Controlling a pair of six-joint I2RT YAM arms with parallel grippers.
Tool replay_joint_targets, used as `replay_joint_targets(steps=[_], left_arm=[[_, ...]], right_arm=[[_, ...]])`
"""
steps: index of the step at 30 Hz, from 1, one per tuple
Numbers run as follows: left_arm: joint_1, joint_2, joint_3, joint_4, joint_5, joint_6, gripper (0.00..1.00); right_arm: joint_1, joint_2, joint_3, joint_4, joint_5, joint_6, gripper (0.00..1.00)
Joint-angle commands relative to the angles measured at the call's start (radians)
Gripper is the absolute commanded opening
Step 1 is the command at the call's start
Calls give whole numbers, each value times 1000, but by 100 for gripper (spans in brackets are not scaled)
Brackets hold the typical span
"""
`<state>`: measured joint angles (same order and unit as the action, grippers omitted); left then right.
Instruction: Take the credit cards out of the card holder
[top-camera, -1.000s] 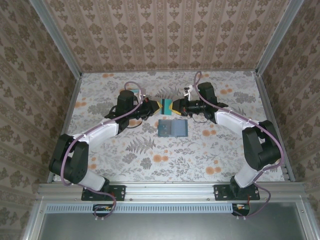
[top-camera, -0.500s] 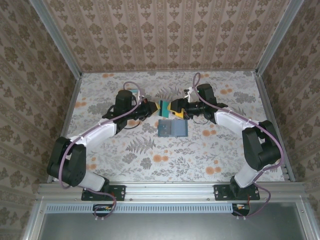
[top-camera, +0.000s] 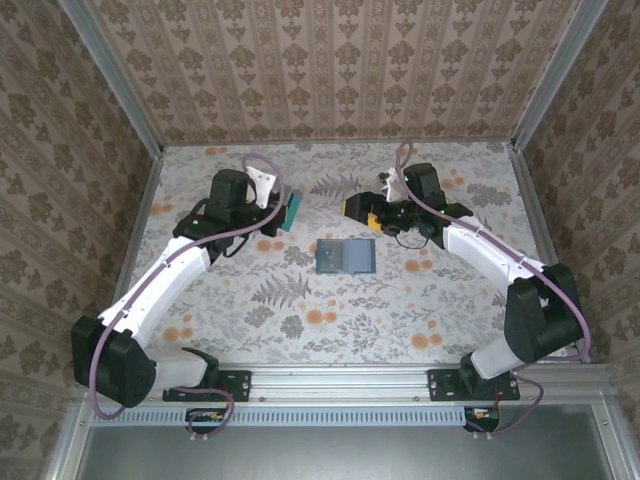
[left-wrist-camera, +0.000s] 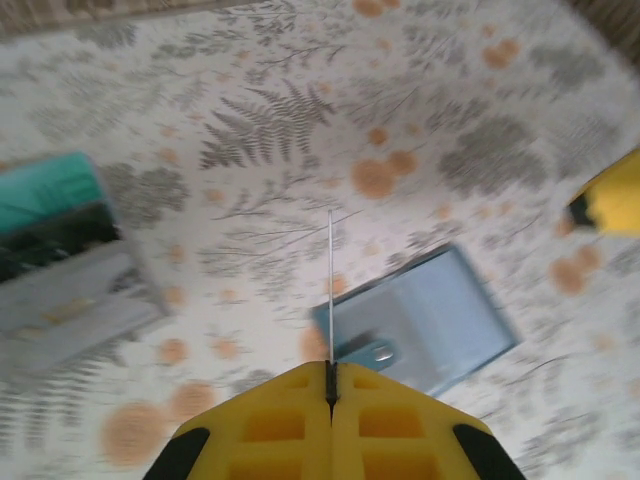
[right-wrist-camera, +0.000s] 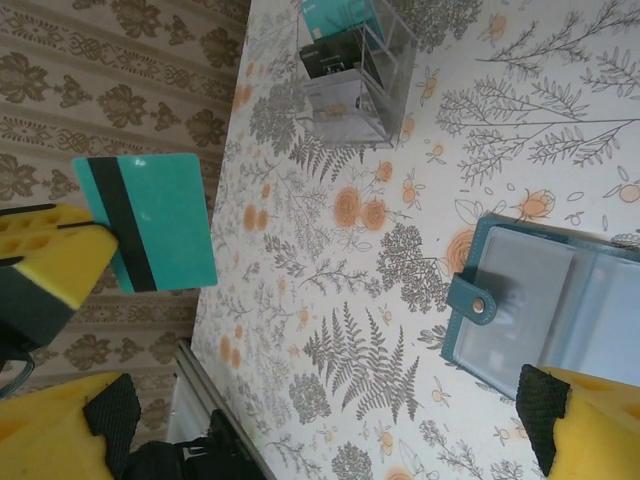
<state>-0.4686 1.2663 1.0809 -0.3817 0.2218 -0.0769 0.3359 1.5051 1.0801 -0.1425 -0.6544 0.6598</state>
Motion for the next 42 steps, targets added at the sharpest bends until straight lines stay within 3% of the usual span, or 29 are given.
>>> replay_joint_targets(steps=[1,4,6,8,13,24,42], left_arm=[[6,-12,15,-50,-136,415,0],[19,-16,-36,14,-154,667,0],[64,-3,-43,76,-181,718,0],[117,28,-5,65,-135,766,0],[173,107,64,9,-45,1070,0],[265,281,120,79,100,1424,0],[292,615,346,142,106,1436,0]], right_arm=[[-3,-40,24,-64,47,-46,100],[-3,-56,14,-69,59,-51,100],[-2,-64,9,-72,62,-50,100],[-3,-70,6,-76,64,-51,100],[-3,-88,3,-91,67,-52,100],[-2,-108,39,-162,89,-69,100],[-4,-64,104,-226,115,-68,100]])
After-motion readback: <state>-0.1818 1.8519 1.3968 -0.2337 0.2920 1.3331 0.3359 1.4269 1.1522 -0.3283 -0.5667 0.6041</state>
